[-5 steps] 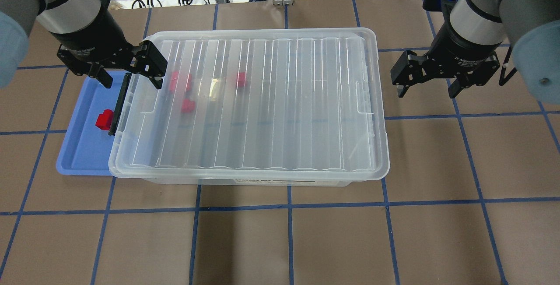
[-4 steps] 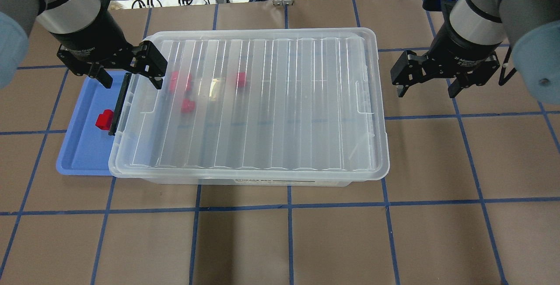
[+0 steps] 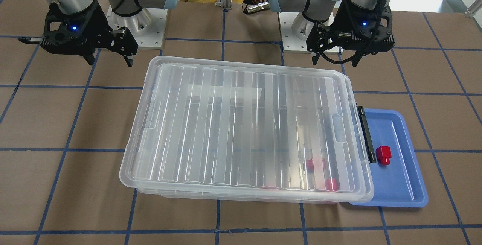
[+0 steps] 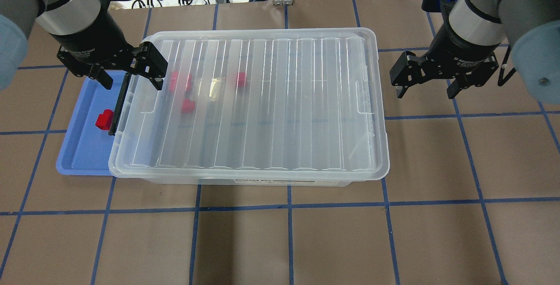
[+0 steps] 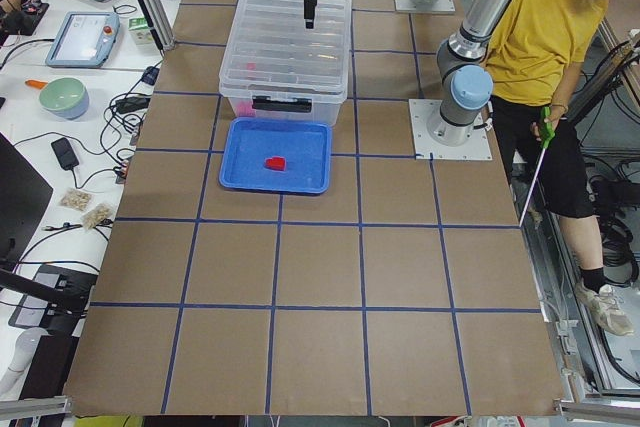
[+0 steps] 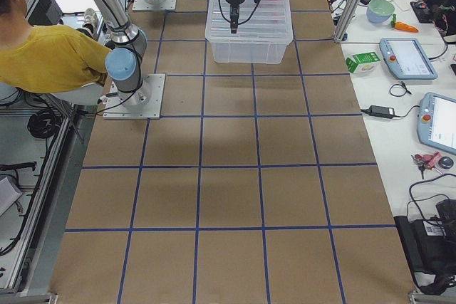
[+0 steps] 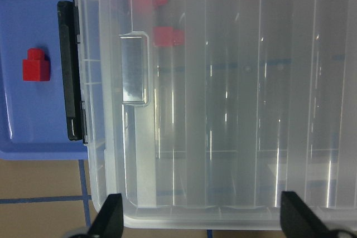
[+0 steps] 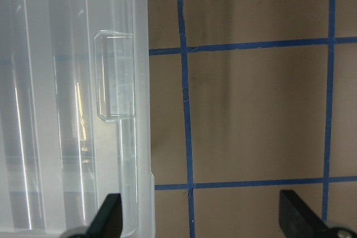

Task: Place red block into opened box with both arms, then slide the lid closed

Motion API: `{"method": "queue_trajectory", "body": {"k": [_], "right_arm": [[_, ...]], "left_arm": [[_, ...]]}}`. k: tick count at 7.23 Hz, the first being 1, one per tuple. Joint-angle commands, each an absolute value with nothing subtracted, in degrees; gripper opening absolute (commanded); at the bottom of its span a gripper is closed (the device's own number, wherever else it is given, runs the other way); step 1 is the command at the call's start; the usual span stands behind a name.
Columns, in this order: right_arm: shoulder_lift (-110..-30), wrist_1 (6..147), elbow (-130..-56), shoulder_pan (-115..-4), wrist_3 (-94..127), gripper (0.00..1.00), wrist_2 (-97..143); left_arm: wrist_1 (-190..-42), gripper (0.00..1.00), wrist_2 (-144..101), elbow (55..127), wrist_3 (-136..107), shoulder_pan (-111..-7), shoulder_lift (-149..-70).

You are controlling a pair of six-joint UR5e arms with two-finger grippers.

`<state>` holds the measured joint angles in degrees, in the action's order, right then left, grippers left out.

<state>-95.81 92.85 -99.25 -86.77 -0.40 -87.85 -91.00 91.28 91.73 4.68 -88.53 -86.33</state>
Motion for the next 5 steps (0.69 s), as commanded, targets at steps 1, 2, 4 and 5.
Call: {"method": "queue_trajectory", "body": {"k": [1, 2, 4, 5], "right_arm": [[-94.8, 93.3, -100.6, -86.7, -0.3, 1.00, -87.6], [-94.0, 93.9, -101.4, -86.7, -0.3, 1.00, -87.1], [-89.0, 102.7, -101.7, -87.2, 1.3, 1.00, -87.2], [-88.2, 102.8, -101.6, -87.2, 3.4, 1.00, -87.1]], "left_arm": [[-91.1, 1.00, 91.4, 91.8, 4.7, -88.6, -86.2], [-91.1, 1.00, 91.4, 92.1, 5.1, -88.6, -86.2], [-91.0, 1.00, 91.0, 92.9, 4.7, -88.6, -85.6], [-91.1, 1.00, 91.2, 92.9, 4.7, -88.6, -85.3]]}}
